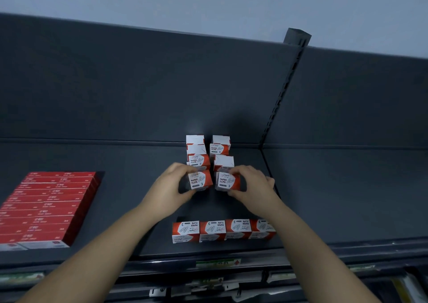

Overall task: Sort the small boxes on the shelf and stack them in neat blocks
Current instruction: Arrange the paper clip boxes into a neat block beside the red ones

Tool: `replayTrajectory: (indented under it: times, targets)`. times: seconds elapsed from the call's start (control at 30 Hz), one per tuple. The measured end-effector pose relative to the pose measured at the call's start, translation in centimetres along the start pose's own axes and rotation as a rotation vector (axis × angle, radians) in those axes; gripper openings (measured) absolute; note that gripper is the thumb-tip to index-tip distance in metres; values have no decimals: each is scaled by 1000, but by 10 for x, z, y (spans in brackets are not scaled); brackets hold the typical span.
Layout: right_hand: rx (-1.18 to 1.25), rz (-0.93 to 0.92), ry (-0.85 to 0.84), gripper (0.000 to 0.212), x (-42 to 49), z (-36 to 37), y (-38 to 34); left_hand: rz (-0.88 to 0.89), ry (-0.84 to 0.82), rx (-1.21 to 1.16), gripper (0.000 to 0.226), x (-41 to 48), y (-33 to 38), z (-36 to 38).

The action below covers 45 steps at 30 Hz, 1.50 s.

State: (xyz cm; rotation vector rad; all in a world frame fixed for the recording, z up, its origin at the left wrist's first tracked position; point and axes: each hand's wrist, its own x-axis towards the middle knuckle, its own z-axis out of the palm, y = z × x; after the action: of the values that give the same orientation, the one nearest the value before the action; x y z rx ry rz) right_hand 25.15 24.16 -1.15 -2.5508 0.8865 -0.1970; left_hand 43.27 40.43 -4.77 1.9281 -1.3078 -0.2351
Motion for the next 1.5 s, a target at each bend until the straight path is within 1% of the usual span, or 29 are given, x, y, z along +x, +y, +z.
replayTrajectory:
  times: [0.07, 0.2, 0.23, 0.33, 0.43, 0.5, 0.6, 0.67, 0.73, 0.87, 1.0, 1.1, 1.23, 1.37, 1.5]
  targets:
    - [147, -24, -18, 43, -3, -3, 0, -30, -3, -132, 50, 1, 7, -3]
    - [501, -35, -35, 42, -8, -20, -7, -168, -19, -601, 40, 4, 31, -15]
    - [578, -36, -40, 43, -8, -25, -10, -194, -38, -683, 38, 5, 37, -18]
    - [745, -53, -45, 45, -9, -37, -18, -248, -92, -877, 30, 9, 52, -27]
    - [837, -71, -24, 45, -11, -49, -28, -268, -53, -995, 22, 10, 64, -33]
    - [900, -86, -18, 43, -14, -57, -33, -266, -6, -1012, 26, 10, 72, -38]
    - [942, -127, 7, 30, -17, -66, -41, -224, 33, -1038, 44, 9, 85, -47]
    - [954, -146, 36, 26, -18, -70, -45, -226, 44, -1096, 48, 9, 91, -53]
    - [941, -159, 47, 25, -18, -72, -49, -237, 41, -1148, 48, 8, 97, -57]
    - [956, -176, 61, 28, -19, -74, -53, -249, 29, -1155, 49, 5, 103, -66]
    - [1011, -150, 56, 24, -20, -74, -56, -266, -16, -1119, 48, -1, 102, -73]
    - [1039, -120, 33, 28, -21, -75, -58, -274, -40, -1103, 49, -4, 102, -77]
    - [1047, -143, -13, 29, -22, -77, -60, -288, -28, -1108, 45, -7, 102, -78]
    - [1053, -148, -6, 27, -21, -77, -62, -271, -27, -1071, 41, -10, 102, -80]
    - [1062, -148, -3, 24, -21, -75, -60, -247, -19, -1003, 43, -11, 102, -79]
